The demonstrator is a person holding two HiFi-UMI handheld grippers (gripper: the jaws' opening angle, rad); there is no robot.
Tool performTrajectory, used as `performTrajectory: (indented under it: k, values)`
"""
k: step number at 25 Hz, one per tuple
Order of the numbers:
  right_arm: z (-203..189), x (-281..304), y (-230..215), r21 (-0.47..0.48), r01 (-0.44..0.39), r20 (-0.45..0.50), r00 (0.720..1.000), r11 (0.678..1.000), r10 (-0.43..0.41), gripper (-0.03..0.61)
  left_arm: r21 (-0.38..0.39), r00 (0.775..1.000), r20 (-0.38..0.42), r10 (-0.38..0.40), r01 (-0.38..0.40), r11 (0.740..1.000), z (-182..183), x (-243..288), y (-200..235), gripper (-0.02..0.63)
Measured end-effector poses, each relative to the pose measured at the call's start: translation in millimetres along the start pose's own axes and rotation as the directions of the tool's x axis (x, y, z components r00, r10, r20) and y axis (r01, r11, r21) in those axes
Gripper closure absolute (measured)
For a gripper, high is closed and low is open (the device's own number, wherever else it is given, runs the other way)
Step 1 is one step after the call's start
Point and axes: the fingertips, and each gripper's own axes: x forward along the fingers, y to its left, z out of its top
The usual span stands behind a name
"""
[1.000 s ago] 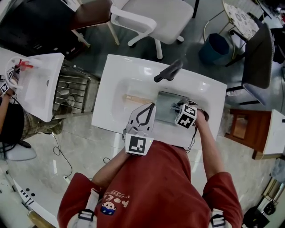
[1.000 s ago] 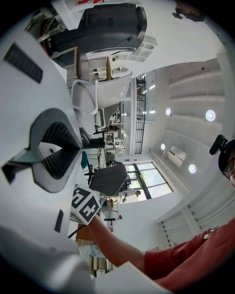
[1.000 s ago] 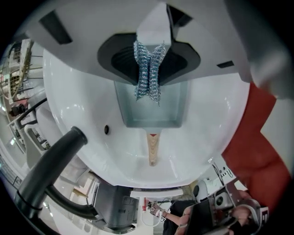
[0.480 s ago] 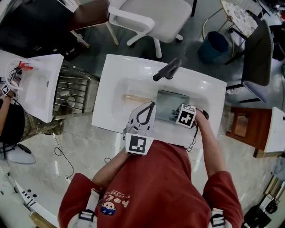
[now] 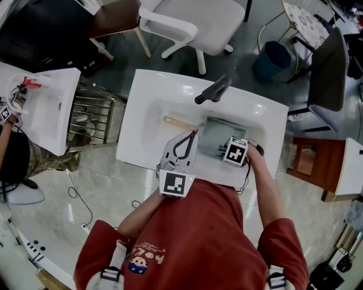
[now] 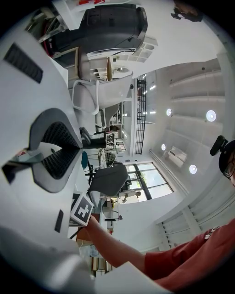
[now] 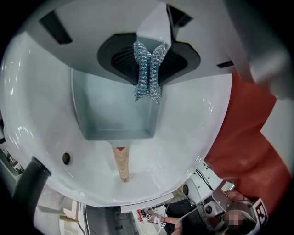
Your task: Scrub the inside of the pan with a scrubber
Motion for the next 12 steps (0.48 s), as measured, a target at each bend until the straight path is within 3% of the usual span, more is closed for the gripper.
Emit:
performTrajectory:
  k: [3,12]
  values:
    - [-2,2,5,0.012,-0.022,0.0,1.0,1.0,0.022,0.424,0.001,1.0,0.002,-0.009,0.009,1.0,0,2,-3,0.6]
    - [-9,-2,-10,0.028,0.041,0.009,0.999,0.999,-0.042,0.421,0.003,1.0,0.0,-0.009,0.009,1.0,0,3,-2,0.6]
